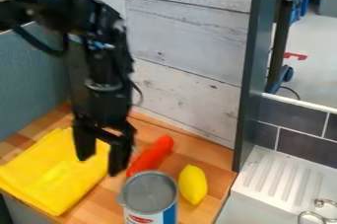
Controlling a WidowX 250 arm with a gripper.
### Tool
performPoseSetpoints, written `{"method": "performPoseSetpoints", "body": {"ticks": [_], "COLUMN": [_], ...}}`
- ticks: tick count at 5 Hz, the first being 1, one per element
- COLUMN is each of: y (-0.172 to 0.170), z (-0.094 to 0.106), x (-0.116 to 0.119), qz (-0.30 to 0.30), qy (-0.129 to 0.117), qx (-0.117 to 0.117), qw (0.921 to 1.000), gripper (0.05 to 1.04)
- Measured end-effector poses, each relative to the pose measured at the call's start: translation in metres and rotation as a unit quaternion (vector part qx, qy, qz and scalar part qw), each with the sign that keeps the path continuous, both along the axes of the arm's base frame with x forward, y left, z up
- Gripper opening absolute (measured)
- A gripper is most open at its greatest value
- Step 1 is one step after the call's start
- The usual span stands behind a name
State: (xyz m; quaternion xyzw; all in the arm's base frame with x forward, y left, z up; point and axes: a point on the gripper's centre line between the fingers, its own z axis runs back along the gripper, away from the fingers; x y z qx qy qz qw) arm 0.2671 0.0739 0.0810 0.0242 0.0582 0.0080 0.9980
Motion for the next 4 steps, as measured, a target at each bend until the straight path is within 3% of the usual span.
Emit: {"method": "performPoseSetpoints", "body": {"ticks": [1,2,3,4], "y": [0.021,0.045,0.065,0.062], "z": [0.02,0.033,0.041,0.044], "x": [-0.005,-0.026,-0.046,-0.059], "qz": [0.025,0.05,0.052,0.011], "qy": [-0.013,0.002,0.023,0.022], "qx": [0.009,0.006,-0.027,-0.06], "qw": [0.9996,0.9987,0.998,0.9979], "gripper": [1.001,1.001,1.001,1.001]}}
